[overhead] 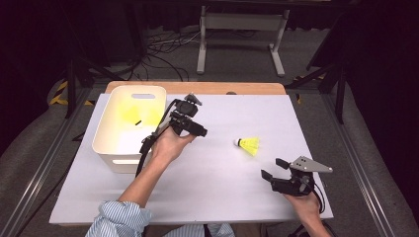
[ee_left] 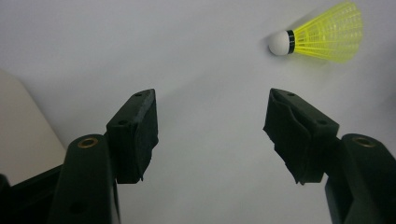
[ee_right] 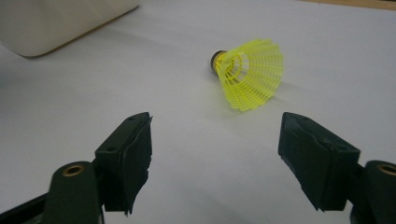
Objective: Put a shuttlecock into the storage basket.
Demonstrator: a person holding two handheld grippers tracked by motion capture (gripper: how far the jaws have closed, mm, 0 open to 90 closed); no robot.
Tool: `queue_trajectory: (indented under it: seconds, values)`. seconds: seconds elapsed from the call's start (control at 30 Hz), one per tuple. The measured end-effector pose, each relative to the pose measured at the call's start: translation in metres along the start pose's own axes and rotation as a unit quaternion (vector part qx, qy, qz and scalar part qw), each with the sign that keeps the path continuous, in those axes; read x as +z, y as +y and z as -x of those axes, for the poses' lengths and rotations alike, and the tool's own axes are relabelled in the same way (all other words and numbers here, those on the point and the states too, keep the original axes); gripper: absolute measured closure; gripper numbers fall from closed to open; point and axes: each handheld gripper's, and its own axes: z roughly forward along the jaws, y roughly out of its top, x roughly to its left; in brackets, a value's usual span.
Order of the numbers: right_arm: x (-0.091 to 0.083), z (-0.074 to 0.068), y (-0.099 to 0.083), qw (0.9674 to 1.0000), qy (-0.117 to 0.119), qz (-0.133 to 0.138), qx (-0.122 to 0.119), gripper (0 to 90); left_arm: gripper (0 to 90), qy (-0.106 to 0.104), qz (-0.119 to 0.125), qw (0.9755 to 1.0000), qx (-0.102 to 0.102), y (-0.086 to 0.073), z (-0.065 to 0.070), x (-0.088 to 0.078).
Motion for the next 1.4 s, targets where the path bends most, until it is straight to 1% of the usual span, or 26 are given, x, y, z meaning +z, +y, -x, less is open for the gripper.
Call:
queue_trajectory:
  seconds: [0.1,0.2,0.33,0.37,0.4,0.43,0.47,0.5,0.53,0.7,0.8,0.83,0.93,1.07,1.1,1.13,1.2,1.27,1.33,1.4]
  values:
    - [0.005,0.0,0.002,0.9999,0.002,-0.012,-0.001,27.7,35.3,-0.002,-0.001,1.0,0.0,-0.001,0.003,0.004]
    - [0.012,0.0,0.005,0.9997,-0.001,-0.025,-0.004,31.0,35.3,-0.003,-0.003,1.0,0.003,-0.002,0.004,0.007]
    - [0.019,0.001,0.008,0.9991,0.0,-0.043,-0.001,35.0,35.2,-0.004,-0.005,1.0,0.002,-0.003,0.005,0.011]
    - [0.022,0.001,0.009,0.9987,0.0,-0.051,0.001,35.7,35.2,-0.001,-0.006,1.0,0.003,-0.004,0.007,0.014]
    - [0.022,0.001,0.009,0.9987,0.0,-0.051,0.001,35.7,35.2,-0.001,-0.006,1.0,0.003,-0.004,0.007,0.014]
    - [0.025,0.001,0.009,0.9983,0.0,-0.059,0.003,36.1,35.2,0.0,-0.008,1.0,0.003,-0.005,0.008,0.017]
    - [0.029,0.002,0.01,0.9975,0.0,-0.071,0.007,37.0,35.2,0.002,-0.009,0.9999,0.008,-0.005,0.007,0.018]
    - [0.031,0.002,0.01,0.9972,-0.001,-0.075,0.007,37.8,35.1,-0.002,-0.01,0.9999,0.004,-0.005,0.007,0.02]
    - [0.033,0.002,0.011,0.9968,-0.003,-0.08,0.007,38.6,35.1,-0.002,-0.01,0.9999,0.005,-0.005,0.007,0.021]
    - [0.043,0.003,0.016,0.9956,-0.009,-0.093,0.008,43.6,35.1,-0.003,-0.011,0.9999,0.004,-0.006,0.006,0.027]
    - [0.049,0.005,0.02,0.9949,-0.014,-0.1,0.011,46.7,35.1,-0.007,-0.014,0.9999,-0.003,-0.007,0.006,0.031]
    - [0.051,0.006,0.021,0.9947,-0.014,-0.101,0.012,48.0,35.1,-0.006,-0.015,0.9999,0.0,-0.007,0.005,0.033]
    - [0.055,0.006,0.024,0.9943,-0.018,-0.105,0.009,50.6,35.0,-0.001,-0.016,0.9999,0.0,-0.008,0.005,0.036]
    - [0.06,0.006,0.028,0.9938,-0.021,-0.109,0.005,53.3,35.0,-0.004,-0.018,0.9998,-0.007,-0.009,0.003,0.039]
    - [0.061,0.006,0.028,0.9935,-0.022,-0.111,0.003,53.9,35.0,-0.004,-0.02,0.9998,-0.006,-0.008,0.002,0.04]
    - [0.064,0.007,0.03,0.9933,-0.022,-0.113,0.003,55.2,35.0,-0.002,-0.019,0.9998,-0.008,-0.008,0.001,0.042]
    - [0.067,0.007,0.031,0.993,-0.024,-0.116,0.001,57.0,35.0,0.002,-0.023,0.9997,-0.004,-0.008,0.0,0.044]
    - [0.07,0.007,0.032,0.9925,-0.024,-0.12,0.0,58.4,35.0,0.001,-0.024,0.9997,-0.009,-0.009,0.0,0.046]
    - [0.073,0.008,0.032,0.9919,-0.025,-0.124,-0.003,59.5,34.9,0.001,-0.027,0.9996,-0.008,-0.008,0.0,0.048]
    - [0.075,0.008,0.033,0.9918,-0.025,-0.125,-0.003,60.7,34.9,0.001,-0.027,0.9996,-0.011,-0.009,0.0,0.05]
